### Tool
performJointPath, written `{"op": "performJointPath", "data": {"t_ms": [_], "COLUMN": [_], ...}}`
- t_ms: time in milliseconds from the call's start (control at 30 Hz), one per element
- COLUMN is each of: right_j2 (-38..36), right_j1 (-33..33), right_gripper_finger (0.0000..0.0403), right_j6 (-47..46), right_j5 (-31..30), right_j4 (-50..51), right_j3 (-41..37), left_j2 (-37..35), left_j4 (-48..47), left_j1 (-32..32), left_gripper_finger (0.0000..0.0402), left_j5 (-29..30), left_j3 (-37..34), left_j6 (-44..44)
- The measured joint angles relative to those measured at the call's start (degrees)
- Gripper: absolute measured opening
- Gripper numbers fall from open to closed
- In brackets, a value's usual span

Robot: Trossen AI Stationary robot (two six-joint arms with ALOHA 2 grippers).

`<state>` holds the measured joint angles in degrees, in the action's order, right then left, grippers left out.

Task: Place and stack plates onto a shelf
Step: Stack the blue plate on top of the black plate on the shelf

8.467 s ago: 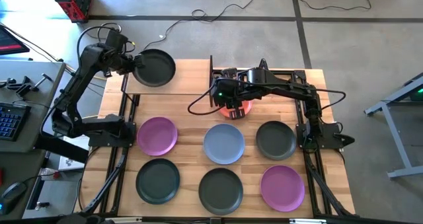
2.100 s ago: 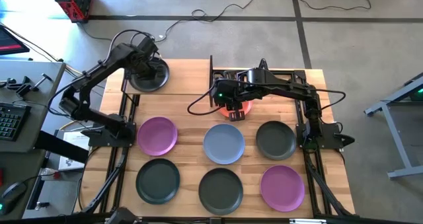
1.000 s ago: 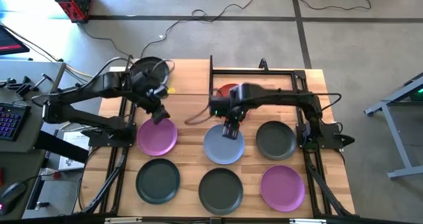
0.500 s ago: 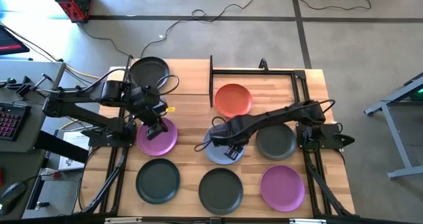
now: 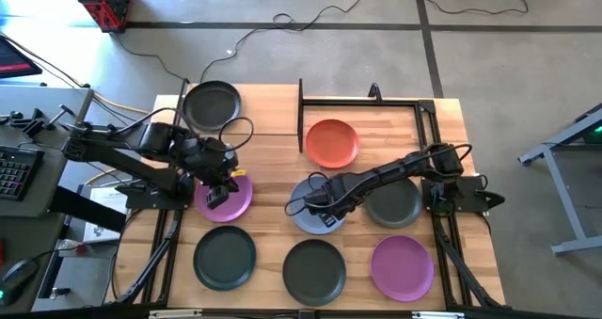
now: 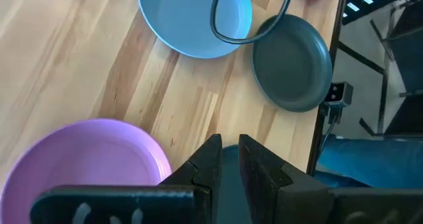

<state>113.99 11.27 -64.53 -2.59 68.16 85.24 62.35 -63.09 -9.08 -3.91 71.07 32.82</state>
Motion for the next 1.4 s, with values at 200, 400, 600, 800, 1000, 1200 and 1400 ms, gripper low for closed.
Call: {"op": "performJointPath", "data": {"t_ms": [200, 400, 600, 800, 1000, 1200, 1400], "right_j2": [0.0, 0.0, 0.6, 1.6, 1.6, 1.6, 1.6], "right_j1": [-0.6, -2.1, -3.7, -5.5, -7.0, -7.8, -7.8], "right_gripper_finger": [0.0156, 0.0156, 0.0156, 0.0156, 0.0156, 0.0156, 0.015], "right_j6": [-2.5, -2.6, -2.3, 1.5, 4.9, 6.0, 7.0], "right_j5": [-2.2, -5.4, -7.5, -8.0, -8.1, -6.2, -4.9], "right_j4": [0.3, -1.5, 0.7, 0.2, -1.3, -4.0, -4.0], "right_j3": [0.0, 0.0, 0.0, 0.0, -0.1, -2.9, -3.6], "left_j2": [0.2, 0.8, 1.5, 1.6, 1.6, 1.6, 1.6], "left_j4": [0.0, 0.1, 0.2, 0.2, 0.2, 0.2, 0.2], "left_j1": [-1.5, -1.6, -1.6, -1.6, -1.5, -1.5, -1.5], "left_gripper_finger": [0.0042, 0.0042, 0.0042, 0.0042, 0.0042, 0.0042, 0.0042], "left_j5": [0.3, 0.4, 0.4, 0.4, 0.4, 1.5, 2.3], "left_j3": [0.0, 0.0, 0.0, 0.0, 0.0, 0.0, 0.0], "left_j6": [0.6, 1.5, 1.5, 1.5, 1.5, 1.5, 1.5]}}
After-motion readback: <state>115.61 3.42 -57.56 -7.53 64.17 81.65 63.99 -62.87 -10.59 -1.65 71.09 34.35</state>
